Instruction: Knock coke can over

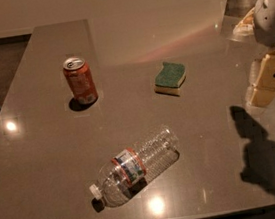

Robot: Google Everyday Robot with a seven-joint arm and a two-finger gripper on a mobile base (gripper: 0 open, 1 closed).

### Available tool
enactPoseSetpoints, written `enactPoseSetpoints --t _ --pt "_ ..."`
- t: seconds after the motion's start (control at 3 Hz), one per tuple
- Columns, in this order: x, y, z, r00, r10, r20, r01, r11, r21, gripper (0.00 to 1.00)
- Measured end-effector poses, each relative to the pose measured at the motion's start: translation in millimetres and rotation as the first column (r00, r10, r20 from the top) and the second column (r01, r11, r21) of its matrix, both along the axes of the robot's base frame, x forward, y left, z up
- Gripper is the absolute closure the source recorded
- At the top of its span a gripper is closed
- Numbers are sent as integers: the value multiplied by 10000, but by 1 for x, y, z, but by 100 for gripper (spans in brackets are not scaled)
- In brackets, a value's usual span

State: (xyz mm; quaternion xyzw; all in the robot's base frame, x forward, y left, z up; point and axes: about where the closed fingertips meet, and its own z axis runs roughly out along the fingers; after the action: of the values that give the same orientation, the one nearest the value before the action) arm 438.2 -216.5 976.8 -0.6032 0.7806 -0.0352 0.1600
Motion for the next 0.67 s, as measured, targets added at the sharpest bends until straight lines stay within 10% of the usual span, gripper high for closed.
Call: enactPoseSetpoints --t 0.67 --pt "15 17 -6 9998 78 200 -87 9990 437 0"
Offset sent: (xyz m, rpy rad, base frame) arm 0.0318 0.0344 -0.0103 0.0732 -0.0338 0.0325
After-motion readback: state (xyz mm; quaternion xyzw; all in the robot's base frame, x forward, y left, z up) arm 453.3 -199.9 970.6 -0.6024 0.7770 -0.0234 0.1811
